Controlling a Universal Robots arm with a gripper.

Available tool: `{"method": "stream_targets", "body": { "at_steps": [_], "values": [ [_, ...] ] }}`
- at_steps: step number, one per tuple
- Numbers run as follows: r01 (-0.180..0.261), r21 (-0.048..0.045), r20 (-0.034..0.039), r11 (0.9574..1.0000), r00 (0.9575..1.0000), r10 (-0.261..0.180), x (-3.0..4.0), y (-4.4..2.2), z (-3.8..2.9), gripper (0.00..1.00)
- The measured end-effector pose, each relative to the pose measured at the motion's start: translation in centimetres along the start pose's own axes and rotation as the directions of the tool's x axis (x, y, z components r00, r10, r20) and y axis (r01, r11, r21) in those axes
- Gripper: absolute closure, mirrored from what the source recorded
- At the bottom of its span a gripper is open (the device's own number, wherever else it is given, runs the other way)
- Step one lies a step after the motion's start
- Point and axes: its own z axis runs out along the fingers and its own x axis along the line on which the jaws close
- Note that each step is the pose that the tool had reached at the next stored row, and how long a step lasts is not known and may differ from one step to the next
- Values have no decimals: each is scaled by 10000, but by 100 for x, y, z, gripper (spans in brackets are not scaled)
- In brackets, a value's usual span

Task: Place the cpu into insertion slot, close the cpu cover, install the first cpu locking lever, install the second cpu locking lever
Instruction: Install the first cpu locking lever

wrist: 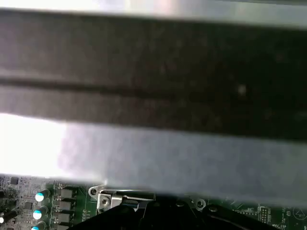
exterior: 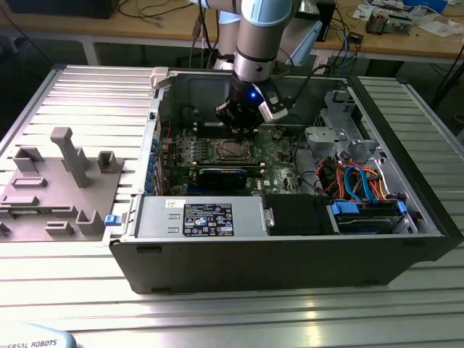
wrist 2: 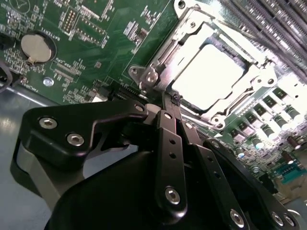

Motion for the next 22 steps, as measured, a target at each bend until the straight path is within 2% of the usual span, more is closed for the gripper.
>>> {"method": "stream_targets", "body": {
  "at_steps": [3, 8, 14, 17, 20, 22],
  "values": [
    [-1, -9, 2, 10000, 10000, 1, 1, -2, -4, 89],
    [3, -8, 22, 10000, 10000, -3, 9, 4, -91, 89],
    [1, -5, 37, 10000, 10000, -1, 23, 6, -116, 89],
    [3, -5, 56, 10000, 10000, -3, 53, 11, -118, 89],
    [3, -2, 64, 10000, 10000, -3, 114, 52, -113, 89],
    [6, -2, 63, 10000, 10000, -6, 116, 80, -111, 89]
  ]
}}
